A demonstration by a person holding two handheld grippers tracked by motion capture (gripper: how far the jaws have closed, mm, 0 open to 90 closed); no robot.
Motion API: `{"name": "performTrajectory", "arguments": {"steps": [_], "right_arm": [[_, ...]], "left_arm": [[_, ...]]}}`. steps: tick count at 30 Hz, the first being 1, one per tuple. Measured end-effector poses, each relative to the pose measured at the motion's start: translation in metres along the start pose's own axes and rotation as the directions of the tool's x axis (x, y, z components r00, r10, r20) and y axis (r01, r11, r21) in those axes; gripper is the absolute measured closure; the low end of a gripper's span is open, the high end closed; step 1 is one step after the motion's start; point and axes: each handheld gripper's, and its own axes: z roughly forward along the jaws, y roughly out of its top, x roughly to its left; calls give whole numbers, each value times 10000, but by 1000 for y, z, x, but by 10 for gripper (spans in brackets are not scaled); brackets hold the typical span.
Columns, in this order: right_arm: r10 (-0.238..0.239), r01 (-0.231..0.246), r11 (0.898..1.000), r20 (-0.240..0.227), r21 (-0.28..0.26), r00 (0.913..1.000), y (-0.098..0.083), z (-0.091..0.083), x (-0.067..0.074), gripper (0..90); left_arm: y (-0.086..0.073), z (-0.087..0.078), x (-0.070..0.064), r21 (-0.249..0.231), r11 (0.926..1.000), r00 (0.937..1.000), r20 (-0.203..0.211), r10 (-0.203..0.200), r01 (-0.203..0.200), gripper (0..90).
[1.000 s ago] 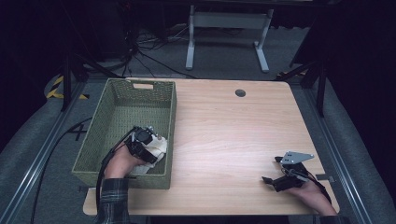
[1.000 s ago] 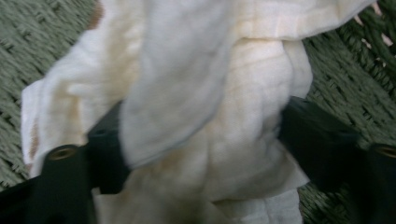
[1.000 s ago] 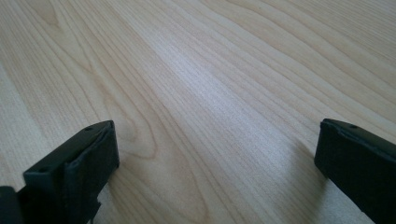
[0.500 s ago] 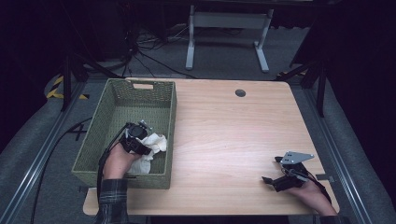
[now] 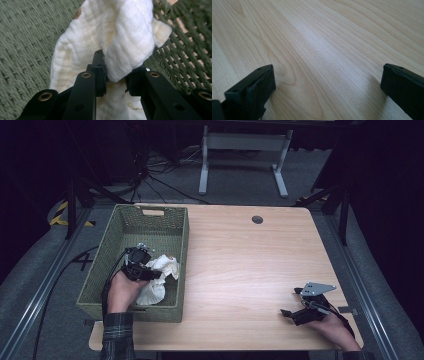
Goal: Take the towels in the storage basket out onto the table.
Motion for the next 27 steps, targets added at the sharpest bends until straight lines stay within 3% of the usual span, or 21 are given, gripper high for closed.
{"name": "performTrajectory", "arguments": {"steps": [5,13,27], "right_arm": [[-9,9,10000,3,-3,10000,0,0,0,0],[0,0,10000,2,0,10000,0,0,0,0],[-19,19,10000,-4,9,10000,0,0,0,0]], "left_arm": [[-1,-14,2,-723,9973,9999,76,-99,104,731],[-3,-29,3,-1437,9894,9995,257,-158,193,732],[1,-49,-7,-2240,9745,9993,300,235,-162,739]]}}
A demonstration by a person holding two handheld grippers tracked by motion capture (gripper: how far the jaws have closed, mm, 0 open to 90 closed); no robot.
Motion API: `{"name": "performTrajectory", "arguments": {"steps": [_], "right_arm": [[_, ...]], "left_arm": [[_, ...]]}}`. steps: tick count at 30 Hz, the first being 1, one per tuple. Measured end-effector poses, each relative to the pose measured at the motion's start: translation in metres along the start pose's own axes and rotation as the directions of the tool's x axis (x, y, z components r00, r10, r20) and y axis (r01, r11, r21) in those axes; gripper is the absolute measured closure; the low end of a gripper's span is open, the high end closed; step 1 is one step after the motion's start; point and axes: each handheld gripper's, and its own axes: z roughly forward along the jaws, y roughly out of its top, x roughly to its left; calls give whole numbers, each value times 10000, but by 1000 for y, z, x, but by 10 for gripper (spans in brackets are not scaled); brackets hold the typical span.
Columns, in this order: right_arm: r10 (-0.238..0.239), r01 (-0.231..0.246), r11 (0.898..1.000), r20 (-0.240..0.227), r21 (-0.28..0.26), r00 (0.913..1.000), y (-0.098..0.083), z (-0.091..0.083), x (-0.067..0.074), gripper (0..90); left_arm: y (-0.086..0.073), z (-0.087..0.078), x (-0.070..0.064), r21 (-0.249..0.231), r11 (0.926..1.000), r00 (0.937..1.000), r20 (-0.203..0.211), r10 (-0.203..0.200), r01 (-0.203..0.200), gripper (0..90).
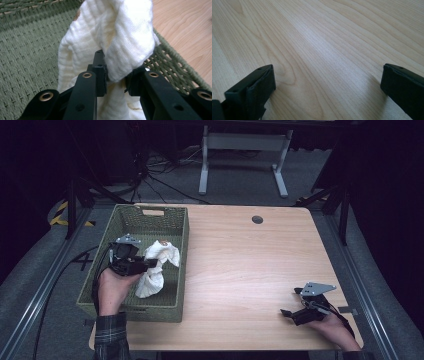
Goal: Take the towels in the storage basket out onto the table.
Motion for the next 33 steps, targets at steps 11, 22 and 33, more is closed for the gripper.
{"name": "performTrajectory", "arguments": {"steps": [11,22,33], "right_arm": [[-4,4,10000,-5,15,10000,0,0,0,0],[-4,4,10000,1,13,10000,0,0,0,0],[65,-65,10000,71,32,10000,1,0,1,0]], "left_arm": [[12,-14,-12,-586,9978,9994,116,324,-317,743],[30,-20,-28,-1127,9906,9942,646,855,-779,746],[52,-14,-53,-1532,9804,9809,1308,1441,-1236,748]]}}
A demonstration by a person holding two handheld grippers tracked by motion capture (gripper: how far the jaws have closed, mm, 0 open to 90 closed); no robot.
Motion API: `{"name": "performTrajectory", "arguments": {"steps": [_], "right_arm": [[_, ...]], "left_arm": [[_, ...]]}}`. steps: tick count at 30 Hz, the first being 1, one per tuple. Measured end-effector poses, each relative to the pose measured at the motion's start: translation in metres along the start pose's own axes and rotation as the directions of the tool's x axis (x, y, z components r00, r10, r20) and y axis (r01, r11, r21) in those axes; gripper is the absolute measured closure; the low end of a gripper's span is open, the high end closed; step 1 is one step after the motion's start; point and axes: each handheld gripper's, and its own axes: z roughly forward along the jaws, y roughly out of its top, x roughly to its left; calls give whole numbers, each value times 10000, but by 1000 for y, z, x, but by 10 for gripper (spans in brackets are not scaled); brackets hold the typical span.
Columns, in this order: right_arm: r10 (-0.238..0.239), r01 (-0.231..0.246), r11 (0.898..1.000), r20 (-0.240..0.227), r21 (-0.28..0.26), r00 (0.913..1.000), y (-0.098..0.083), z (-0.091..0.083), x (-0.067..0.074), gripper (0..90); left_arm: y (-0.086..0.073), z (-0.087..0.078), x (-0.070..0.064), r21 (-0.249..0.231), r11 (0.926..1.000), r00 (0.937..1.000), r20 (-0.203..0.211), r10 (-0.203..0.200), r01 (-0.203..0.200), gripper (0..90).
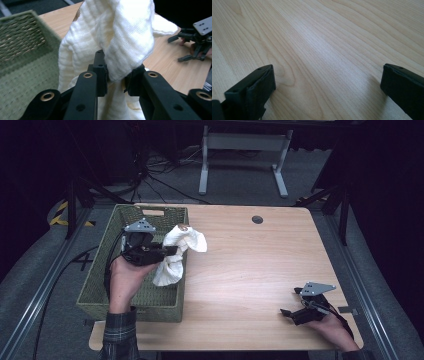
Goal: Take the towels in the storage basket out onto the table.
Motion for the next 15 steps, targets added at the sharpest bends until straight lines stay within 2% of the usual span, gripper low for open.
{"name": "performTrajectory", "arguments": {"steps": [1,2,7,10,15], "right_arm": [[-5,5,10000,1,-2,10000,0,0,0,0],[-4,4,10000,1,0,10000,0,0,0,0],[-10,10,10000,-5,-5,10000,0,0,0,0],[4,-4,10000,-5,5,10000,0,0,0,0],[3,-3,10000,-5,5,10000,0,0,0,0]], "left_arm": [[2,2,-3,28,10000,10000,62,-20,20,748],[4,4,-4,46,9999,9998,111,149,-150,747],[10,14,-12,55,9998,9990,405,203,-205,747],[14,18,-16,73,9989,9976,519,464,-468,748],[21,26,-26,17,9981,9951,772,621,-624,748]]}}
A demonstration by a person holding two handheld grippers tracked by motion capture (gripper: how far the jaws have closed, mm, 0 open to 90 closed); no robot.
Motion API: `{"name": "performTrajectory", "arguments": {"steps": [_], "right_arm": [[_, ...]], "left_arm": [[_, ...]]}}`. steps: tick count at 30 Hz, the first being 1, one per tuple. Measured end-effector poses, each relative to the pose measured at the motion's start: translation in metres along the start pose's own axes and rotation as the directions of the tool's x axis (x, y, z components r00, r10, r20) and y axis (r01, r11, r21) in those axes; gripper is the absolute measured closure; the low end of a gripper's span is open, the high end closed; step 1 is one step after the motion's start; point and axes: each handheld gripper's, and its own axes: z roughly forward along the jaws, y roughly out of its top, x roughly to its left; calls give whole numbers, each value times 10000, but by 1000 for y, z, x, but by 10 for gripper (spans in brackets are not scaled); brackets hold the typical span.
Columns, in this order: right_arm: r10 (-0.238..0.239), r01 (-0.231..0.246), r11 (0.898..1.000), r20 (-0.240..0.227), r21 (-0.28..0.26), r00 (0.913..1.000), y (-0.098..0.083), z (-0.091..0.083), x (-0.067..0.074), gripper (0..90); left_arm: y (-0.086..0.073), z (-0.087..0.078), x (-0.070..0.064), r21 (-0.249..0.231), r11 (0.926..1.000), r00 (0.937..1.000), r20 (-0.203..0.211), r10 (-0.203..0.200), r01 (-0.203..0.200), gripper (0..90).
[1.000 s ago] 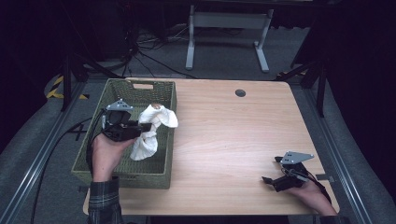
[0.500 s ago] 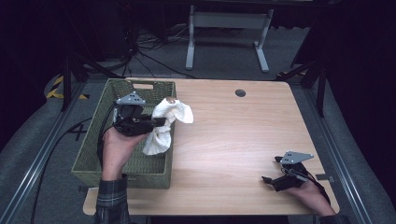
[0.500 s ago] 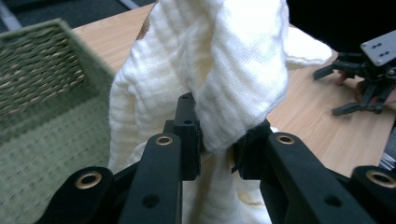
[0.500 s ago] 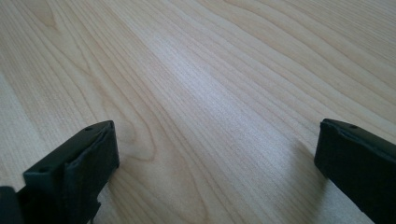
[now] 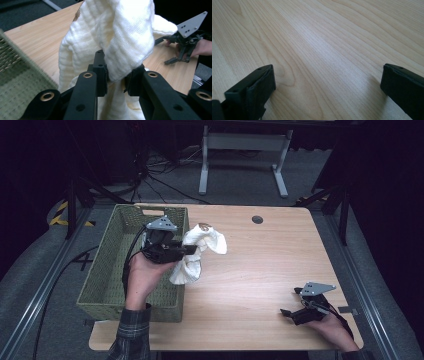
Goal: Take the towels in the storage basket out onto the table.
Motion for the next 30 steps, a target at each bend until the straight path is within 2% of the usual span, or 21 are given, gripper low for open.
{"name": "performTrajectory", "arguments": {"steps": [6,9,10,11,21,24,29,30], "right_arm": [[-7,7,10000,4,-4,10000,0,0,0,0],[3,-3,10000,-2,1,10000,0,0,0,0],[-7,7,10000,3,-4,10000,0,0,0,0],[-1,1,10000,2,0,10000,0,0,0,0],[4,-4,10000,4,-13,10000,0,0,0,0],[-2,2,10000,11,-16,10000,0,0,0,0],[-2,2,10000,11,-16,10000,0,0,0,0],[-2,2,10000,12,-16,10000,0,0,0,0]], "left_arm": [[8,13,-10,85,9998,9993,328,197,-200,748],[12,20,-15,157,9988,9975,557,445,-455,748],[12,22,-17,84,9992,9976,572,386,-392,748],[14,24,-18,142,9984,9965,638,535,-545,748],[20,46,-29,276,9976,9921,1097,602,-636,748],[22,55,-33,413,9957,9898,1191,778,-833,748],[24,67,-39,511,9952,9879,1351,762,-837,748],[24,69,-39,565,9940,9865,1401,849,-936,748]]}}
